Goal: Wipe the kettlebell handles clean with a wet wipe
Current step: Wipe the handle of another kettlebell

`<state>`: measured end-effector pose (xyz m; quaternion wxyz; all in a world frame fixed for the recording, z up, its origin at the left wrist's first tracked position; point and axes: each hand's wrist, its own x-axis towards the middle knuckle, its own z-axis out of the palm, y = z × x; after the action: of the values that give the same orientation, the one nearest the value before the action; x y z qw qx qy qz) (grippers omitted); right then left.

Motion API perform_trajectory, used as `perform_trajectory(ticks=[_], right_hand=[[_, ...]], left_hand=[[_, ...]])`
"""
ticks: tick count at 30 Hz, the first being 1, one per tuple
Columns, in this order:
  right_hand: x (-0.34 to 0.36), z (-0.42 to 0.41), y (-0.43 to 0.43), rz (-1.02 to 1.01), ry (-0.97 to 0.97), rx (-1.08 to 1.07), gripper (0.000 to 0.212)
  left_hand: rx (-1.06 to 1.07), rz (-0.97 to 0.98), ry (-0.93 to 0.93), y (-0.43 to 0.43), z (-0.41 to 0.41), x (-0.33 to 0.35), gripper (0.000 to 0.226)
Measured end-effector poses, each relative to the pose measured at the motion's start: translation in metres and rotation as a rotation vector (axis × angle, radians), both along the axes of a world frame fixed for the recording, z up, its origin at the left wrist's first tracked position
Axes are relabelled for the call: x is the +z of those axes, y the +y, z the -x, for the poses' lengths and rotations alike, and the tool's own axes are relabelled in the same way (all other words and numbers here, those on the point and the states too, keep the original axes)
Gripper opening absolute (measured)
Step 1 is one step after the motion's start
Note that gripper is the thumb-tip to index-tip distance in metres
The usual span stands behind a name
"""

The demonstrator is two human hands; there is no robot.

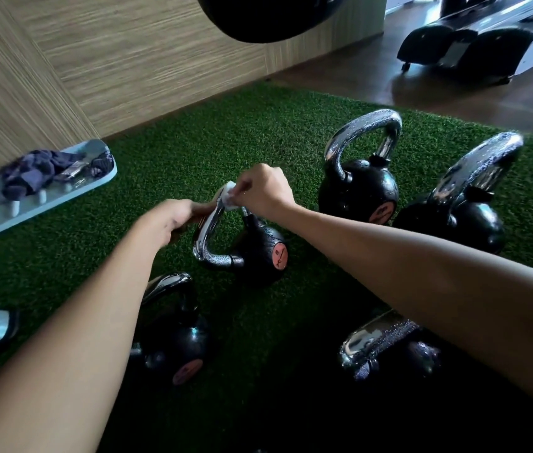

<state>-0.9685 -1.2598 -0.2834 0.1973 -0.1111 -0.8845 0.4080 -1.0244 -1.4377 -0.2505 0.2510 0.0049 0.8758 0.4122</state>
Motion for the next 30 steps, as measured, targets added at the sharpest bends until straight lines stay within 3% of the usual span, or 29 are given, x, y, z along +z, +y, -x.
perform_trajectory(ticks=[3,6,8,11,17,19,21,26,30], right_hand=[[-0.004,0.001,-0.002,0.029,0.004,-0.032,0.009],[0.001,0.006,0.003,0.101,0.042,-0.147,0.006],[0.000,0.001,0.000,0.109,0.046,-0.099,0.015],[-0.003,-0.014,-0.011,0.082,0.028,0.003,0.034],[0.016,-0.011,-0.003,0.273,-0.040,-0.121,0.019],[0.010,-0.019,-0.009,0.280,-0.051,-0.084,0.012],[0.004,-0.028,-0.018,0.285,-0.075,-0.058,0.021],[0.007,-0.028,-0.017,0.384,-0.078,-0.116,0.026],[-0.010,-0.038,-0.038,0.478,-0.176,-0.006,0.023]], left_hand=[[0.025,0.005,-0.036,-0.006,0.000,0.000,0.048],[0.013,-0.001,-0.054,-0.005,-0.003,0.001,0.049],[0.012,0.007,-0.044,-0.002,-0.006,0.003,0.044],[0.003,0.048,-0.032,0.002,-0.005,0.004,0.053],[-0.018,0.107,-0.061,0.013,-0.002,0.008,0.060],[-0.036,0.127,-0.052,0.015,0.001,0.006,0.074],[-0.050,0.134,-0.040,0.013,0.004,0.005,0.086],[-0.062,0.101,-0.062,0.013,0.010,-0.003,0.077],[-0.039,0.076,-0.042,0.012,0.015,-0.010,0.063]])
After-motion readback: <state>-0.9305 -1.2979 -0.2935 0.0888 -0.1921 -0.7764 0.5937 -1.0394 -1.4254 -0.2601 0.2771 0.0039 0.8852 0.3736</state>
